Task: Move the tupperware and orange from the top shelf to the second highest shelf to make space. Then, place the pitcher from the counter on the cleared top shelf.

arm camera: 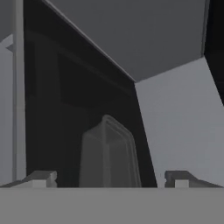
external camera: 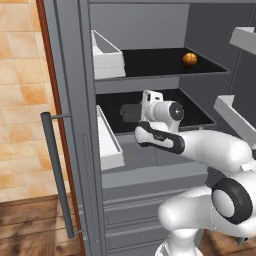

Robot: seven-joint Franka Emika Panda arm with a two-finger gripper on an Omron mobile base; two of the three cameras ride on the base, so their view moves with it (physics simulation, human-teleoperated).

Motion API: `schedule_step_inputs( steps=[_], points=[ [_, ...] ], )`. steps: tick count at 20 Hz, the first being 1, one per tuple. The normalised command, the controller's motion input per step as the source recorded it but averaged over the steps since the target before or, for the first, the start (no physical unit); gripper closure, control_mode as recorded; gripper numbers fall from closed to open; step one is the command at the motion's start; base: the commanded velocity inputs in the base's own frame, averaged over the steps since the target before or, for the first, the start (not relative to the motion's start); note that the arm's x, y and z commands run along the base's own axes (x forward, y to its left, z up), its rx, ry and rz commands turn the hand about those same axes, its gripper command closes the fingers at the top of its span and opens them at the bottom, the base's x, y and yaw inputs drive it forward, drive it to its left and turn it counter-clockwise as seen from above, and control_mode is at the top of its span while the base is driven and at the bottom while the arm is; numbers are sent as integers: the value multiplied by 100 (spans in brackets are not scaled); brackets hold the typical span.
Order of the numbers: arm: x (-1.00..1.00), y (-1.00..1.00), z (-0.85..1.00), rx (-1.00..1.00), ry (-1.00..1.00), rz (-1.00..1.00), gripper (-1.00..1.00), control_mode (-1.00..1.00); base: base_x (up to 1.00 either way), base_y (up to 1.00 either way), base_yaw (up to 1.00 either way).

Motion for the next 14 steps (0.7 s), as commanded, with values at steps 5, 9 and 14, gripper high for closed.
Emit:
schedule_step_inputs(
  steps=[5, 9, 14],
  points=[
    [-73, 8, 98, -14, 17, 0, -100, -100, 0, 0, 0],
    [-85, 0, 90, -17, 35, -9, -100, -100, 0, 0, 0],
    [-79, -6, 71, -11, 23, -12, -100, -100, 0, 0, 0]
  ],
)
